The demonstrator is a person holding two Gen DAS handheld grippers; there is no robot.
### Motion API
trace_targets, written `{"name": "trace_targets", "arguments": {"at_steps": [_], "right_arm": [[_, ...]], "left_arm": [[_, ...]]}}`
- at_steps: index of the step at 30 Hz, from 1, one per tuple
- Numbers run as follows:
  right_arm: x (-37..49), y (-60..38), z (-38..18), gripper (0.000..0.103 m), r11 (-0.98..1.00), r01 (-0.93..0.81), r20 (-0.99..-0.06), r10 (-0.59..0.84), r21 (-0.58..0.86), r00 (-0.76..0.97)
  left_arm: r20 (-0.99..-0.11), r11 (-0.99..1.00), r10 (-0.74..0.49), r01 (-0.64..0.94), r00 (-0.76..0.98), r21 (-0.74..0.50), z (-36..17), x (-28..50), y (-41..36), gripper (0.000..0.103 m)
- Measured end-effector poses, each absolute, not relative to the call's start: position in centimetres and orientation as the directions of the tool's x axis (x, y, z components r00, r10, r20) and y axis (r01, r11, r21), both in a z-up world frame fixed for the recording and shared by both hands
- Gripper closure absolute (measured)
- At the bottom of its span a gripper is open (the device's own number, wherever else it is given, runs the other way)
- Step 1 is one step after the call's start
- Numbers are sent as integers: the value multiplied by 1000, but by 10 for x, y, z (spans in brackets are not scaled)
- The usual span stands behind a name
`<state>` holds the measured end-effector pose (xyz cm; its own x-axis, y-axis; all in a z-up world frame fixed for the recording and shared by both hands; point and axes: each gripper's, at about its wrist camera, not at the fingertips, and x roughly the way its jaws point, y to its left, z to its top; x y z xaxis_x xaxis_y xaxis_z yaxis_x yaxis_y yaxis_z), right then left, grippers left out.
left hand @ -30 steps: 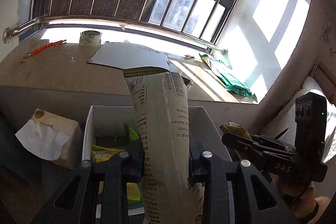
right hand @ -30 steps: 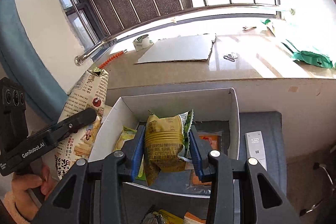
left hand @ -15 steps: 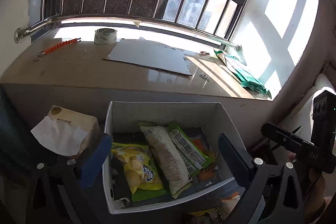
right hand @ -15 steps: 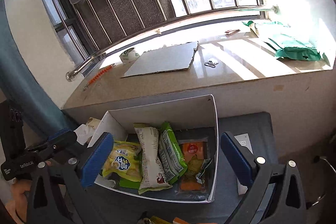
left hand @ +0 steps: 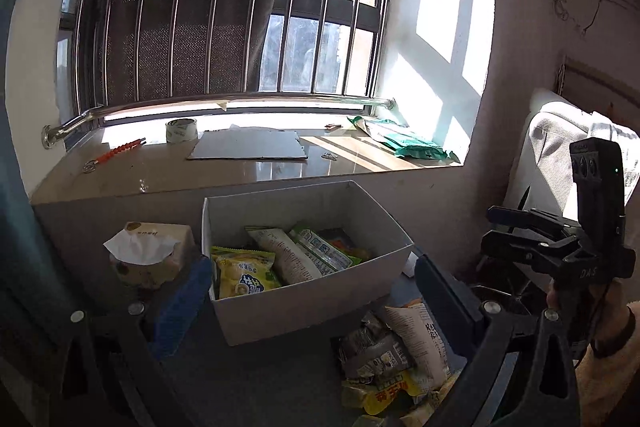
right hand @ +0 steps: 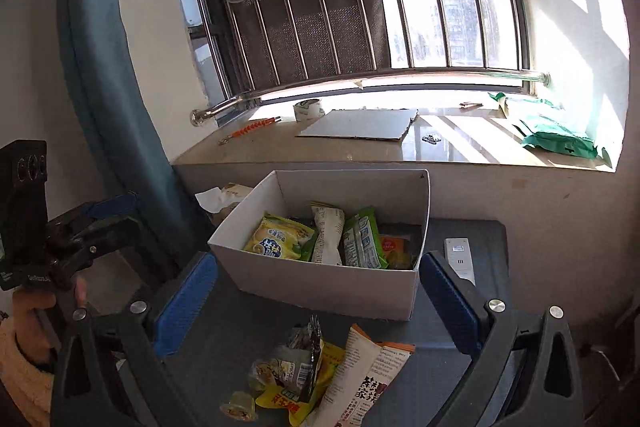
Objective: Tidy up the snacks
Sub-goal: 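Grasp the round yellow biscuit pack with the right gripper and lift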
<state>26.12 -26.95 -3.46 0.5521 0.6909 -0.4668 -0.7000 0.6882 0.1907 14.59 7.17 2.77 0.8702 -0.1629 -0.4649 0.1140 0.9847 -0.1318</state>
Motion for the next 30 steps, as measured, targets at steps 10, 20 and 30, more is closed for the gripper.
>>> {"name": "trace_targets", "arguments": {"at_steps": [10, 20, 30], "right_arm": [[159, -331, -115, 0, 736, -648, -512, 641, 198, 572], [137, -346, -168, 0, 814, -557, -640, 517, 164, 568], [175, -297, -210, 0, 832, -547, -751, 421, 96, 508]], "left_arm": [[-485, 983, -171, 118, 857, -138, -32, 42, 46, 0], [-535, 982, -188, 155, 824, -107, -50, 16, 18, 0], [-573, 974, -221, 203, 789, -97, -60, 12, 4, 0]]}}
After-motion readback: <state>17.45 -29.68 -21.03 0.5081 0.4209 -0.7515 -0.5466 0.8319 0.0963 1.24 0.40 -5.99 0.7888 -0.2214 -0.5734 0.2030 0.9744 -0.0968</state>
